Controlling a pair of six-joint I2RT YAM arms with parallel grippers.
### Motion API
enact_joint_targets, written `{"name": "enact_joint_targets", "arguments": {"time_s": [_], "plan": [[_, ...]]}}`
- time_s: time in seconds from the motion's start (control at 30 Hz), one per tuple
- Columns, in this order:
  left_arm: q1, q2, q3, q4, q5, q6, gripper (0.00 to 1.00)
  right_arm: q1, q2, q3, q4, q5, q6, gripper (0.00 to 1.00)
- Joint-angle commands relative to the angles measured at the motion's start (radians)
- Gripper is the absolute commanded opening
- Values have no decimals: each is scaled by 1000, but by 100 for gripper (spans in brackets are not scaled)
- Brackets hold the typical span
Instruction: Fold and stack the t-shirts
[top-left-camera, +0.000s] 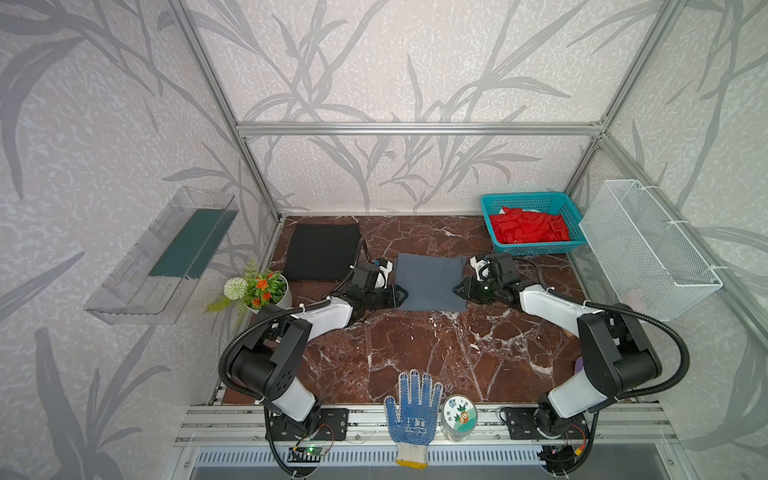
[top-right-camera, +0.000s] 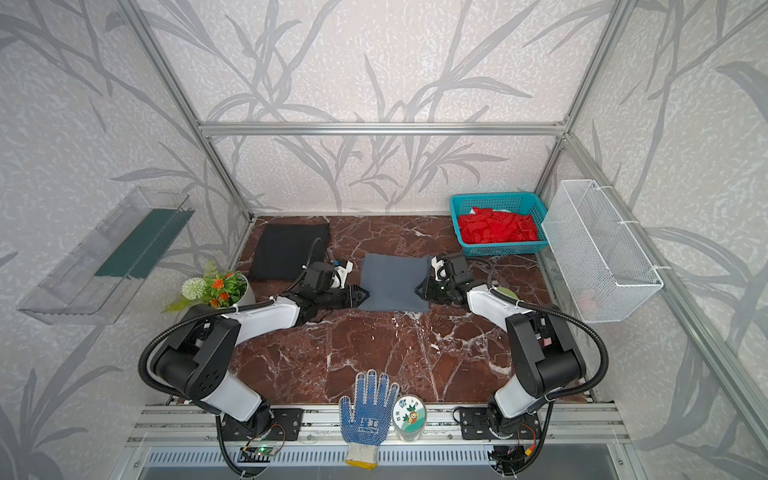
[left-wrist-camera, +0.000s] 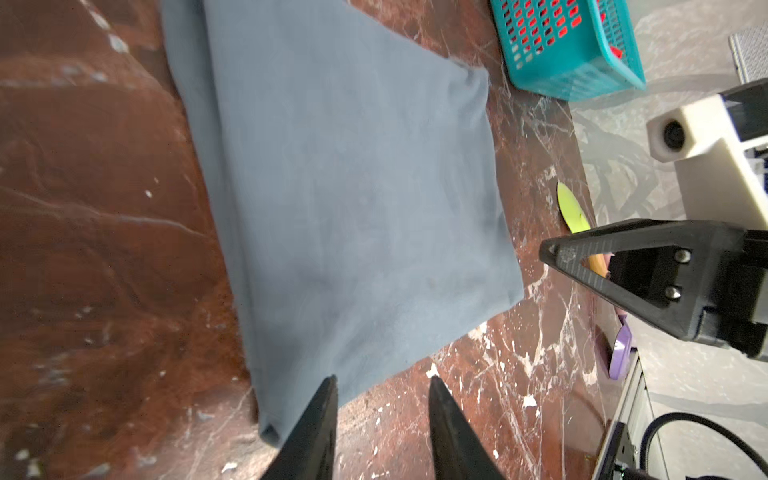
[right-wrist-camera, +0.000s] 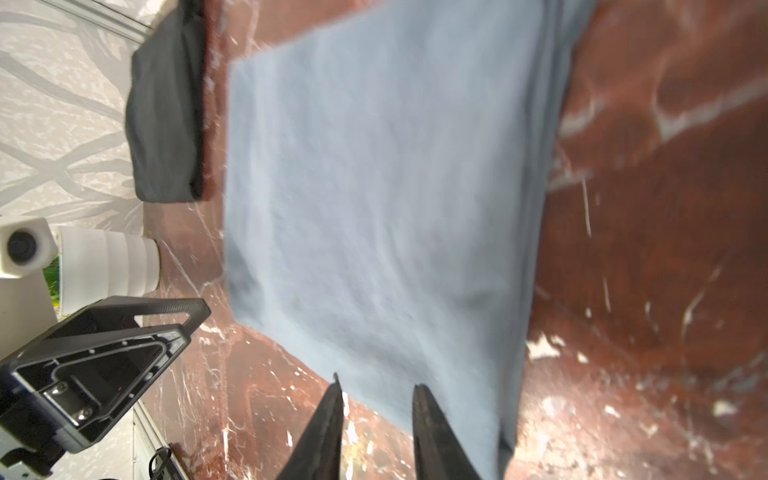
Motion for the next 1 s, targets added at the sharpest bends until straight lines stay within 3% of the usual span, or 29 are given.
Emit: {"name": "enact_joint_targets", "arguments": {"time_s": [0.0, 0.07, 0.17, 0.3, 0.47, 0.63, 0.8, 0.97], "plan": [[27, 24, 103, -164, -46, 57, 42, -5, 24, 98, -109, 43, -69, 32], [38, 80, 189, -226, -25, 86, 43, -5, 77, 154, -117, 46, -84, 33], [56, 144, 231, -108, 64, 30, 43, -13, 170, 204, -70, 14, -72, 33], [58, 274, 349, -91, 110, -5, 41, -22, 297, 290, -49, -14, -49, 33], [62, 409, 418, -93, 89, -24, 39, -39, 398, 317, -30, -23, -36, 32], [85, 391, 341, -82, 15, -23, 38, -65, 412, 290, -27, -25, -51, 32], [123, 295, 246, -47, 40, 6, 39, -72, 363, 274, -38, -18, -97, 33], [133, 261, 263, -168, 63, 66, 44, -72, 283, 256, -69, -9, -120, 33]]}}
